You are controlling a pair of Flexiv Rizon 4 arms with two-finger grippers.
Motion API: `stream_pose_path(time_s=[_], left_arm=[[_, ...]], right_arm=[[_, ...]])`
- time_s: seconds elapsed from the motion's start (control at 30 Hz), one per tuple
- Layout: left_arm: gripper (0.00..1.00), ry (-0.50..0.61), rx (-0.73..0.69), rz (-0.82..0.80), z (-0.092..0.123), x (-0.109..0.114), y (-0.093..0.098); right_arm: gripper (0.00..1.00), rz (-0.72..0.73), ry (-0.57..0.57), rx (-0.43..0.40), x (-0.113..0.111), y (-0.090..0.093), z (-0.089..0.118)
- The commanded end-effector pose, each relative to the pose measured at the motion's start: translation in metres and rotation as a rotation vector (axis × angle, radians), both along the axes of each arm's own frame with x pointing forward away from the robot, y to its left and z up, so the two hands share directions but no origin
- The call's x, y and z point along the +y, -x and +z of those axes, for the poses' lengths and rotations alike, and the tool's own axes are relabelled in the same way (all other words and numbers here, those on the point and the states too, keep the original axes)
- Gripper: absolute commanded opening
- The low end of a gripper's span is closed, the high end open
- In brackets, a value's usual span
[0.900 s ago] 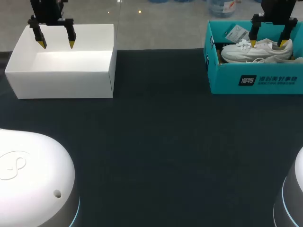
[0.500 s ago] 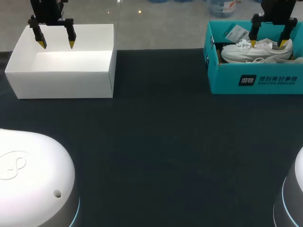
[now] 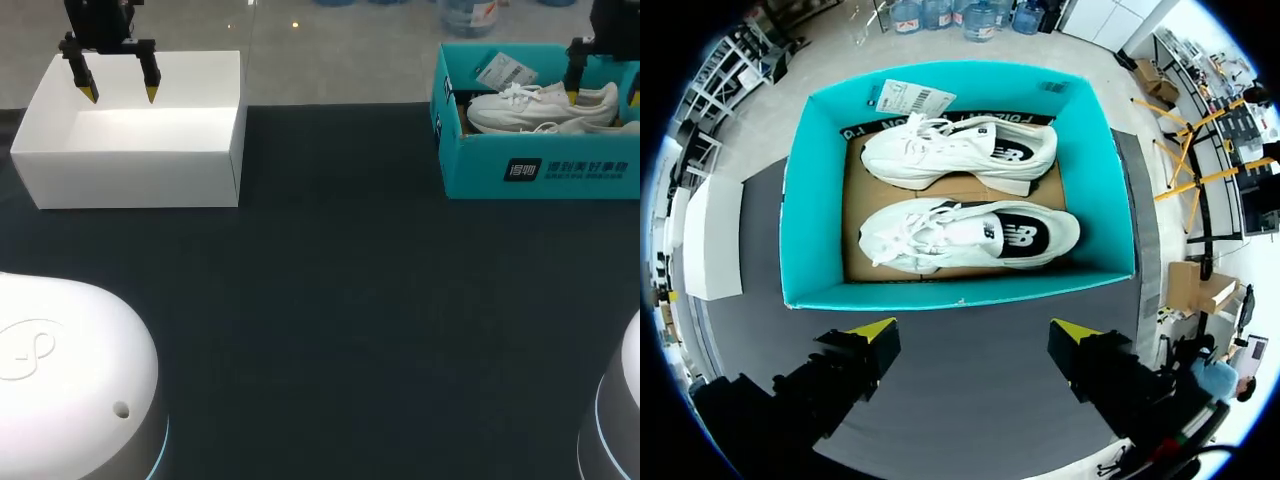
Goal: Take the shoe out of the shoebox, open the shoe tongue, remove and reinsert the insole, then place the shoe into the shoebox
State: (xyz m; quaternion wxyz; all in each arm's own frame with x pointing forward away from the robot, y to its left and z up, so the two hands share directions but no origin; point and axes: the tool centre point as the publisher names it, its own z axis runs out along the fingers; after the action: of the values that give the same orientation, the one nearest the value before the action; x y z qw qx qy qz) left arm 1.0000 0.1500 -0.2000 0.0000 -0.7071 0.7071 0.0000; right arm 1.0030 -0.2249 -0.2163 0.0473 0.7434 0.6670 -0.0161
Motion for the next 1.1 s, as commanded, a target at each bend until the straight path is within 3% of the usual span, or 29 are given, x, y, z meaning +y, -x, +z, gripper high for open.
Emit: stream_pose_path(time_s=[0.03,0.27,0.5,1.1], left_arm=[[1.00,0.000,0.000,0.000,0.000,0.000,0.000],[1.00,0.000,0.000,0.000,0.000,0.000,0.000],[1.00,0.000,0.000,0.000,0.000,0.000,0.000],[1.00,0.000,0.000,0.000,0.000,0.000,0.000]], right_arm=[[1.00,-0.012,-0.013,-0.011,-0.031,-0.001,-0.016],[1.00,-0.007,0.003,0.008,-0.069,-0.016,-0.032],[1.00,0.016,0.006,0.007,-0.091,-0.030,-0.044],[1.00,0.046,-0.016,-0.007,-0.111,-0.050,-0.083]])
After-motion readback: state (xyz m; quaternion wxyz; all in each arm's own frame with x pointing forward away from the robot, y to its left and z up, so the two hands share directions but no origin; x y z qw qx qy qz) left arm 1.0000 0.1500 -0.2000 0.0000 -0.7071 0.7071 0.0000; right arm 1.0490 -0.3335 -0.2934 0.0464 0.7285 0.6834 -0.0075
